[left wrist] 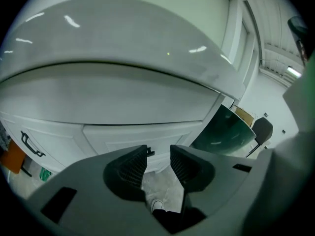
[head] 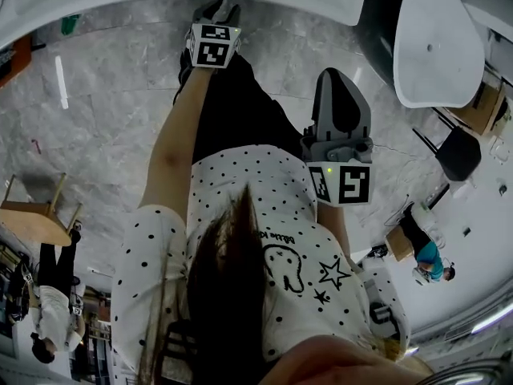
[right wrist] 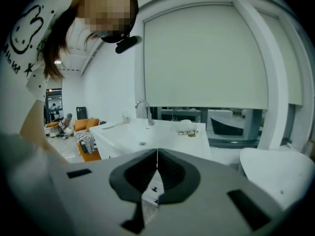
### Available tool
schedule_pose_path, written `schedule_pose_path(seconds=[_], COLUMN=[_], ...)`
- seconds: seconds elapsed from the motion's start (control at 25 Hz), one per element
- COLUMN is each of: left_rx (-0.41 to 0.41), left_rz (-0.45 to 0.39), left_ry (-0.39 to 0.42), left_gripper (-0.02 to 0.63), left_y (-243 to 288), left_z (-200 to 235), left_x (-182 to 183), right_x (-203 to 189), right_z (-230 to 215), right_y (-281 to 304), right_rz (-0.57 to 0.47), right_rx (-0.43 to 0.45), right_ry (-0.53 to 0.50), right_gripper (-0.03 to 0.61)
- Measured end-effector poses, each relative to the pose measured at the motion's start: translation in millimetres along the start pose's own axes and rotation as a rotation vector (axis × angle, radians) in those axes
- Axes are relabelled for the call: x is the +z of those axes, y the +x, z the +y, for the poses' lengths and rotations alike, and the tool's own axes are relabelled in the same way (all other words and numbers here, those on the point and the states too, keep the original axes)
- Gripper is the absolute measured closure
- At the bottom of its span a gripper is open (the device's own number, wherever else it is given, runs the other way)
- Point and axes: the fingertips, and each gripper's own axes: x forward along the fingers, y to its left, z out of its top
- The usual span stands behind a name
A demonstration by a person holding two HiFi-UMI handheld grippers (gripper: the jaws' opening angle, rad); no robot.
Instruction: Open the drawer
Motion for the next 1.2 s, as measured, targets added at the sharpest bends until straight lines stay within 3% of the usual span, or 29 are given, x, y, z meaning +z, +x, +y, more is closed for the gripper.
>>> schedule_pose_path(seconds=[0.32,0.72,1.2], left_rx=[0.043,0.057,0.041], left_rz=[0.073,0.133,0.128], left_ry=[-0.106,-0.182,-0.152], left_gripper=[0.445,0.431,0.433], left_y=[47,99,122], left_z=[9,14,17], left_x=[-29,-46,-49], right_x=[-19,-48,-70], right_z=[19,18,-1], right_y=[14,14,10], right_rz=[0.044,0.109,0.15], right_rx=[0.061,0.044,0.005], right_ry=[0.003,0.042,0.08], right_gripper=[0.565,0.565,0.565])
